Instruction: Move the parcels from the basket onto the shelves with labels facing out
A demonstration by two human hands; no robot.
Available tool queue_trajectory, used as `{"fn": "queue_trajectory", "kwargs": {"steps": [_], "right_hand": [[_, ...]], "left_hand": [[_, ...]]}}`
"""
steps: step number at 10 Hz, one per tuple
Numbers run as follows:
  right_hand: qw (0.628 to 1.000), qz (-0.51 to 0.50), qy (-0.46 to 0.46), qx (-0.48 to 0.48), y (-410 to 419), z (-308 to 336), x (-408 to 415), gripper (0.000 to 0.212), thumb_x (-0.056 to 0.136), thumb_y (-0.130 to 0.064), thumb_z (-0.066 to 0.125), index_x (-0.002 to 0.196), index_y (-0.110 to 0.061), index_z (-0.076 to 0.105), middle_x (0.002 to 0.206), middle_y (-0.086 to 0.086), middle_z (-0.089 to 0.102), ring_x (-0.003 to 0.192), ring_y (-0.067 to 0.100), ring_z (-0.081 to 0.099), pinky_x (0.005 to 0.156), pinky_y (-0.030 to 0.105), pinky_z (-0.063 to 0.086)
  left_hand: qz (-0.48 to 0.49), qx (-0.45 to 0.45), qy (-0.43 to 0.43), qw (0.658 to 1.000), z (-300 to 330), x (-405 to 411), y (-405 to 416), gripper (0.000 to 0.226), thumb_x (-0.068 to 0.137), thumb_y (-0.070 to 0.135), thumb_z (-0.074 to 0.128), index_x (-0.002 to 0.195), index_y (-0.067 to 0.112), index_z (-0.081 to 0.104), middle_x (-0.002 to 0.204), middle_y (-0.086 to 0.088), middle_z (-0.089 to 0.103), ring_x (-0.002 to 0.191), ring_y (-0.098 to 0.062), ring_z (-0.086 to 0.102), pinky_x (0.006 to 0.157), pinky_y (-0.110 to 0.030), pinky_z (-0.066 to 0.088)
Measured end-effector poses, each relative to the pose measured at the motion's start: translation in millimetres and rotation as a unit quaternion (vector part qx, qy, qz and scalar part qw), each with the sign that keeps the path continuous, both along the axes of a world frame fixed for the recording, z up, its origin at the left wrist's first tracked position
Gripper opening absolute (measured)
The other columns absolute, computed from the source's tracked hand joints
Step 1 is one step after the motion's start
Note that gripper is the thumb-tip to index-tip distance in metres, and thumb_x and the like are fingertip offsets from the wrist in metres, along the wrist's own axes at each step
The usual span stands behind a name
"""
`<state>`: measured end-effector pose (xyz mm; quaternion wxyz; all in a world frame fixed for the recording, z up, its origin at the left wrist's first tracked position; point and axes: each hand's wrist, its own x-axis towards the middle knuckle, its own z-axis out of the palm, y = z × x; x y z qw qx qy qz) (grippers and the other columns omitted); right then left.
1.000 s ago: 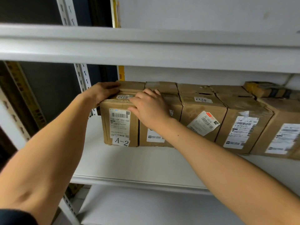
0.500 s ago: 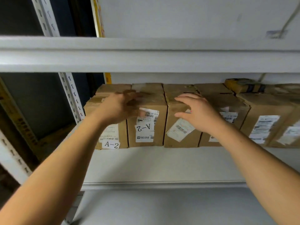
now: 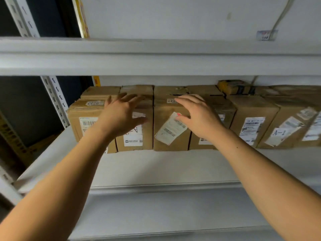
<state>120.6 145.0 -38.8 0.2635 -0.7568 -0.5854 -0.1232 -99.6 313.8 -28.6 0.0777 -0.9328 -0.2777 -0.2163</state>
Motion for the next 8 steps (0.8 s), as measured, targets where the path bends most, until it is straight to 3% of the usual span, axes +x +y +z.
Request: {"fn": "queue_trajectory", "kwargs": {"steps": [1,2,3,4,5,6,7,8], "right_hand": [[0.999,-0.040,-0.020,0.003,-42.5,1.7,36.2,0.061,0.099,-0.028,0.072,0.155,-0.019,0.051,0.156,0.000,0.051,0.145,0.021,0.038,0.121,0.035,0.029],[0.995,-0.090,-0.039,-0.033,-80.5,0.8,84.1,0.061,0.101,-0.029,0.067,0.157,-0.017,0.047,0.158,0.002,0.048,0.146,0.025,0.037,0.122,0.041,0.031],[0.993,-0.106,-0.019,-0.054,-105.4,0.9,120.0,0.052,0.104,-0.021,0.063,0.154,-0.013,0.052,0.161,0.004,0.047,0.148,0.027,0.037,0.123,0.041,0.030],[0.996,-0.083,-0.006,-0.016,-110.1,-2.8,131.3,0.035,0.105,-0.008,0.059,0.139,-0.008,0.067,0.149,0.008,0.060,0.139,0.028,0.050,0.112,0.039,0.041],[0.998,-0.066,0.021,-0.005,-110.3,-2.4,131.6,0.031,0.104,-0.003,0.056,0.132,-0.005,0.070,0.138,0.010,0.066,0.127,0.027,0.059,0.100,0.037,0.048],[0.999,-0.026,0.029,-0.030,-120.3,3.1,135.7,0.043,0.105,-0.003,0.056,0.148,-0.009,0.058,0.154,0.009,0.055,0.141,0.027,0.052,0.113,0.034,0.041],[0.999,-0.004,0.028,-0.037,-148.4,8.8,131.0,0.055,0.104,-0.010,0.063,0.157,-0.017,0.048,0.167,0.002,0.039,0.157,0.020,0.030,0.126,0.034,0.023],[0.999,0.004,0.044,-0.006,-182.0,12.5,129.1,0.051,0.105,-0.017,0.063,0.154,-0.021,0.051,0.163,-0.001,0.045,0.148,0.019,0.044,0.121,0.032,0.033]], "left_hand": [[-0.034,0.037,-0.003,0.999,-5.3,37.0,-47.5,0.074,0.094,0.058,0.064,0.159,0.033,0.039,0.162,0.000,0.045,0.149,-0.033,0.039,0.125,-0.062,0.025],[-0.024,0.044,-0.030,0.998,-15.4,68.1,-77.9,0.060,0.096,0.041,0.069,0.152,0.030,0.052,0.153,-0.002,0.057,0.135,-0.037,0.049,0.113,-0.057,0.042],[0.015,0.069,-0.099,0.993,-23.4,86.6,-92.1,0.042,0.102,0.025,0.062,0.144,0.025,0.061,0.140,-0.006,0.066,0.117,-0.038,0.057,0.095,-0.051,0.054],[0.041,0.066,-0.135,0.988,-26.3,97.3,-99.8,0.038,0.103,0.018,0.061,0.140,0.020,0.065,0.133,-0.010,0.071,0.108,-0.041,0.062,0.092,-0.051,0.054],[0.080,0.021,-0.084,0.993,-19.6,103.5,-109.0,0.054,0.096,0.013,0.071,0.148,0.020,0.057,0.144,-0.011,0.064,0.127,-0.039,0.059,0.112,-0.051,0.043],[0.119,-0.011,-0.021,0.993,-12.0,107.6,-121.2,0.069,0.096,0.021,0.073,0.158,0.022,0.043,0.159,-0.009,0.049,0.149,-0.035,0.041,0.126,-0.053,0.026],[0.106,-0.011,-0.029,0.994,-5.9,109.0,-145.2,0.065,0.098,0.028,0.071,0.157,0.018,0.044,0.160,-0.010,0.048,0.150,-0.035,0.040,0.126,-0.053,0.027],[0.055,0.002,-0.099,0.994,-4.2,107.8,-173.0,0.054,0.099,0.025,0.071,0.149,0.016,0.054,0.149,-0.012,0.060,0.137,-0.037,0.054,0.112,-0.051,0.045]]}}
